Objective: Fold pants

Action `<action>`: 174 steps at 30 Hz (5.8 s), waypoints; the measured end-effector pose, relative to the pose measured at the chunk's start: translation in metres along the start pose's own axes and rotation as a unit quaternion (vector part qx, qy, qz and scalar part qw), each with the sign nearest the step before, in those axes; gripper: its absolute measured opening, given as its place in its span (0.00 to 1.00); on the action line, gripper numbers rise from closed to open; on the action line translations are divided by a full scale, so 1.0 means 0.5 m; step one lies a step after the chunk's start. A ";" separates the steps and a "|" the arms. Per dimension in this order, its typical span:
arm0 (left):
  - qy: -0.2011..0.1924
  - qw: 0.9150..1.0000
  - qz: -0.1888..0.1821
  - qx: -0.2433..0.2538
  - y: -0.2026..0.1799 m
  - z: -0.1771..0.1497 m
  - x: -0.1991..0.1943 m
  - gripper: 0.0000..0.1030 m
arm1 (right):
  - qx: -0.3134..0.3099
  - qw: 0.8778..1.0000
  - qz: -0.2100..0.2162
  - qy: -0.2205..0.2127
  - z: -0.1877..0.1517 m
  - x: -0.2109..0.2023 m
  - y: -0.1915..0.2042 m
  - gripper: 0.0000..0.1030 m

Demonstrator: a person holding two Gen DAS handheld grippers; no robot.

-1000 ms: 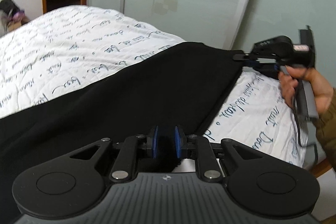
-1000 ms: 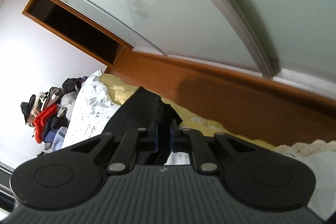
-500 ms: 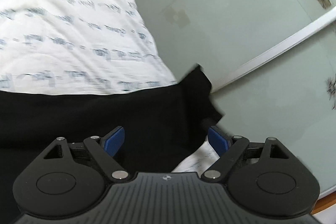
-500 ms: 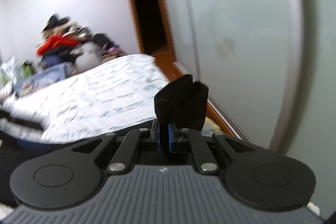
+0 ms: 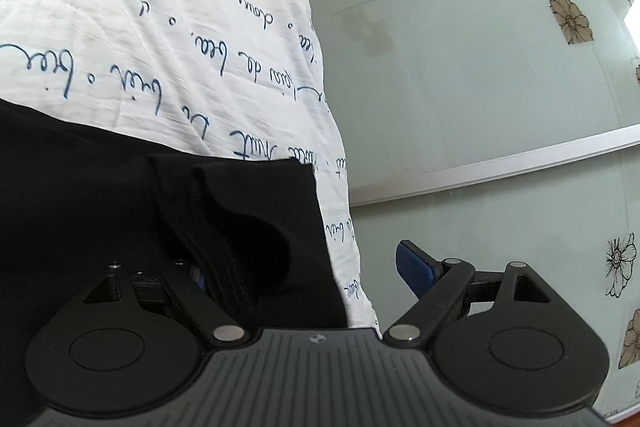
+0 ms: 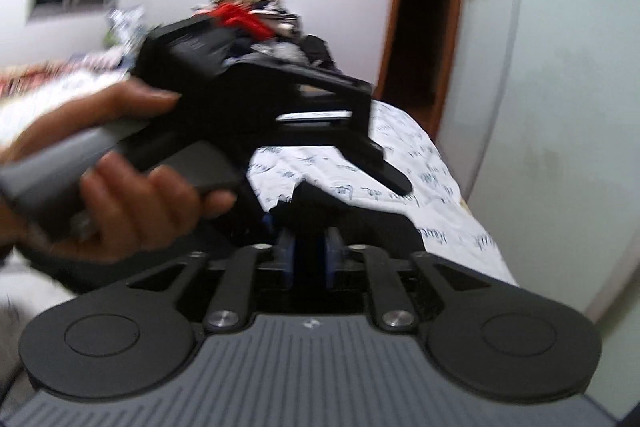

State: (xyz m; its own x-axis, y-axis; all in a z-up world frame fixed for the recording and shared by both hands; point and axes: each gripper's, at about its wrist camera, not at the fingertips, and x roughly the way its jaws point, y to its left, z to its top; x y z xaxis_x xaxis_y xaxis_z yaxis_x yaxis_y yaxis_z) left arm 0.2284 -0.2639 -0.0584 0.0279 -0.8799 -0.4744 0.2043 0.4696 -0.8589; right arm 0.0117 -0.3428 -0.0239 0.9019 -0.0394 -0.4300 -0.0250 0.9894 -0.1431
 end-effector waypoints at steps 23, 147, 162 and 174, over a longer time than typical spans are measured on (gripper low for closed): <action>-0.033 0.990 0.066 0.116 -0.001 -0.031 -0.022 0.17 | -0.112 0.990 -0.049 0.071 -0.048 0.069 0.074 0.11; -0.187 0.956 0.217 0.065 0.184 -0.067 -0.363 0.15 | -0.217 0.972 0.082 -0.026 -0.054 -0.025 0.398 0.05; -0.288 0.856 0.418 0.096 0.171 -0.174 -0.613 0.84 | -0.122 0.992 0.019 0.020 0.013 0.025 0.167 0.11; -0.200 0.845 0.485 0.103 0.259 -0.217 -0.652 0.85 | -0.124 0.990 0.018 0.061 -0.017 0.106 0.207 0.21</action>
State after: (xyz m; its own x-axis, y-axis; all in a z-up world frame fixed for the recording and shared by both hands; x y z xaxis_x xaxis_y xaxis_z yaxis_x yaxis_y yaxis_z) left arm 0.1395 0.0917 -0.0359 0.6000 -0.0626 -0.7975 0.0615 0.9976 -0.0321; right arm 0.0531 -0.2438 -0.0687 0.8396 -0.0364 -0.5420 -0.1756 0.9260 -0.3342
